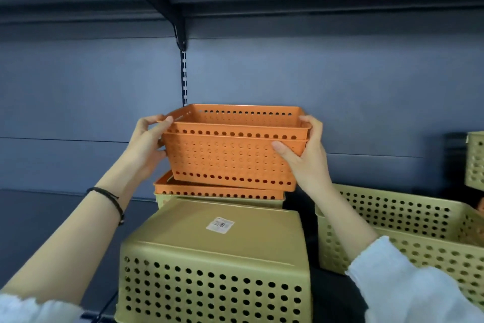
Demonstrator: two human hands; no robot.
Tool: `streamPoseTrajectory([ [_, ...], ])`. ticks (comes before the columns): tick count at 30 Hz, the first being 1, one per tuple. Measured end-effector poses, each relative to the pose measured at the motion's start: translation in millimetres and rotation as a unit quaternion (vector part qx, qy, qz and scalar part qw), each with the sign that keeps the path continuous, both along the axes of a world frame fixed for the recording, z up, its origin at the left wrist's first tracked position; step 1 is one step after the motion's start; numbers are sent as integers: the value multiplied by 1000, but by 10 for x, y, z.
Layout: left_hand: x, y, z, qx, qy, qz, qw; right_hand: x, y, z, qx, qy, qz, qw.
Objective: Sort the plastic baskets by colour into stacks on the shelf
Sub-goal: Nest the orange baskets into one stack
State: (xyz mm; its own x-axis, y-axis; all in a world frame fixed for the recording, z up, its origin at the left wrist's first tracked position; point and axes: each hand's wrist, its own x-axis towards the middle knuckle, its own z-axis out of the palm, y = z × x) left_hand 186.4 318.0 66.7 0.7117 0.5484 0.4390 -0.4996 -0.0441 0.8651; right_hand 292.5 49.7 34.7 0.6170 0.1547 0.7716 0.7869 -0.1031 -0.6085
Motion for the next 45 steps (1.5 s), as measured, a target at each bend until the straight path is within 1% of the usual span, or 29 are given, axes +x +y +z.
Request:
streamPoseTrajectory([
  [4, 148, 160, -71, -15, 6, -18, 1000, 82, 105, 14, -34, 12, 12, 999],
  [6, 192, 219, -121, -27, 8, -24, 999, 82, 155, 32, -37, 23, 27, 999],
  [8, 199, 283, -128, -33, 6, -26, 999, 93, 217, 53, -35, 36, 46, 998],
  [10, 174, 355, -110, -44, -4, -16, 999, 115, 279, 70, -53, 45, 62, 996],
  [14, 103, 454, -198, -13, -5, -22, 1000, 153, 336, -71, -81, 62, 77, 992],
  [17, 67, 448, -309, 5, 0, -35, 999, 157, 326, -207, -71, 56, 73, 993],
  [20, 34, 436, -375, 5, -4, -26, 1000, 127, 308, -253, -59, 66, 64, 994],
  [24, 3, 399, -517, 38, 49, -9, 998, 16, 245, -351, -67, 101, 53, 991],
  [26, 16, 368, -597, 57, 62, 14, 996, -6, 203, -430, -100, 135, 42, 985],
  [29, 3, 340, -667, 117, 105, 60, 986, -14, 141, -492, -147, 161, 36, 975],
  [33, -89, 372, -698, 146, 146, 58, 977, -83, 67, -452, -167, 184, 47, 967],
  [36, -175, 275, -699, 136, 152, 78, 976, -231, 43, -406, -164, 205, 46, 964],
  [38, -270, 222, -755, 132, 152, 102, 974, -406, -34, -428, -144, 191, 44, 970],
  [41, -531, 203, -981, 114, 150, 137, 972, -796, -232, -561, -107, 168, 72, 977],
  [45, -860, 28, -1350, 59, 134, 61, 987, -1031, -401, -901, -100, 185, 93, 973],
])
